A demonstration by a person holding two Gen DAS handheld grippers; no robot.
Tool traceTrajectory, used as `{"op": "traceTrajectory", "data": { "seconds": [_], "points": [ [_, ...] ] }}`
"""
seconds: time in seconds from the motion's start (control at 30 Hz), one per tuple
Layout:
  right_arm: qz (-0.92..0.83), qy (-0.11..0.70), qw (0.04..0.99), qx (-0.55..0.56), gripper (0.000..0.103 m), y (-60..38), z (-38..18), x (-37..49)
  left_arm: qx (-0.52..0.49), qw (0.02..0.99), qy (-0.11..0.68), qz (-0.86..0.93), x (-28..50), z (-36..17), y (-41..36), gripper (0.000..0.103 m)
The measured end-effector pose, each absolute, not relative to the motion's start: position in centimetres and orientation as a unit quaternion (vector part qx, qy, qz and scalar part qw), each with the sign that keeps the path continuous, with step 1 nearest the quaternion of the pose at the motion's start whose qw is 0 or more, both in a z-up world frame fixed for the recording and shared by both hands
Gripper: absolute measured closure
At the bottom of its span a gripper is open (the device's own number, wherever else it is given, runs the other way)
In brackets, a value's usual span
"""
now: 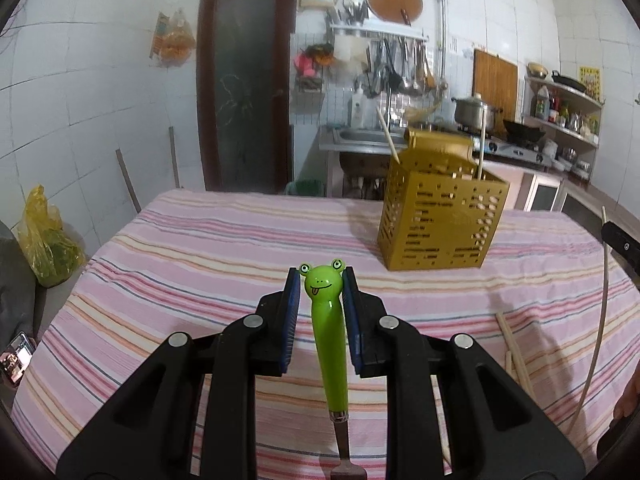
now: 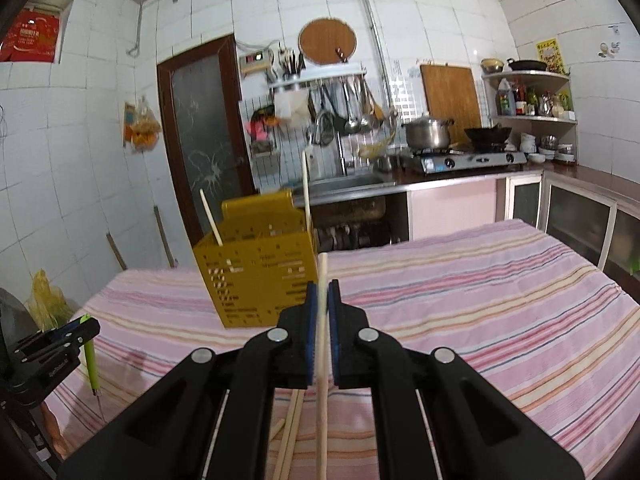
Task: Organize utensils
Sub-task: 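Carry the fork and chopstick up and lower both into the yellow holder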
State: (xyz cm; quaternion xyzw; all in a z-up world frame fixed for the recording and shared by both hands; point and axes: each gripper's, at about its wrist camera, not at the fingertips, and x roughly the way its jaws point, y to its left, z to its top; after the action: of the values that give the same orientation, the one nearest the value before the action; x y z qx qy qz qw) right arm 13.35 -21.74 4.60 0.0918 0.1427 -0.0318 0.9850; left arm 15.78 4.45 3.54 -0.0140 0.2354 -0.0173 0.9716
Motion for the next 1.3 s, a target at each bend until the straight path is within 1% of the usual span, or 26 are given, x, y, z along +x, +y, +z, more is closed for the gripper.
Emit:
{"op": "traceTrajectory", "data": {
  "seconds": [0.27,0.5,0.9,1.3],
  "points": [
    [-0.041,0.086,0.993,0.071,0.097,-21.2,6.2,11.1,-0.023,0.978,0.208,-0.017,14.8,4.5,4.8,0.083],
    [-0.042,0.064,0.994,0.073,0.097,-21.2,7.0,10.2,-0.016,0.983,0.185,-0.013,13.9,4.9,4.5,0.083],
    [-0.044,0.050,0.996,0.065,0.097,-20.7,7.5,9.7,-0.016,0.987,0.158,-0.018,12.8,5.6,4.0,0.084],
    [-0.058,0.036,0.996,0.062,0.097,-21.2,9.3,9.6,-0.027,0.988,0.153,-0.022,13.3,7.3,3.3,0.085]
  ]
}}
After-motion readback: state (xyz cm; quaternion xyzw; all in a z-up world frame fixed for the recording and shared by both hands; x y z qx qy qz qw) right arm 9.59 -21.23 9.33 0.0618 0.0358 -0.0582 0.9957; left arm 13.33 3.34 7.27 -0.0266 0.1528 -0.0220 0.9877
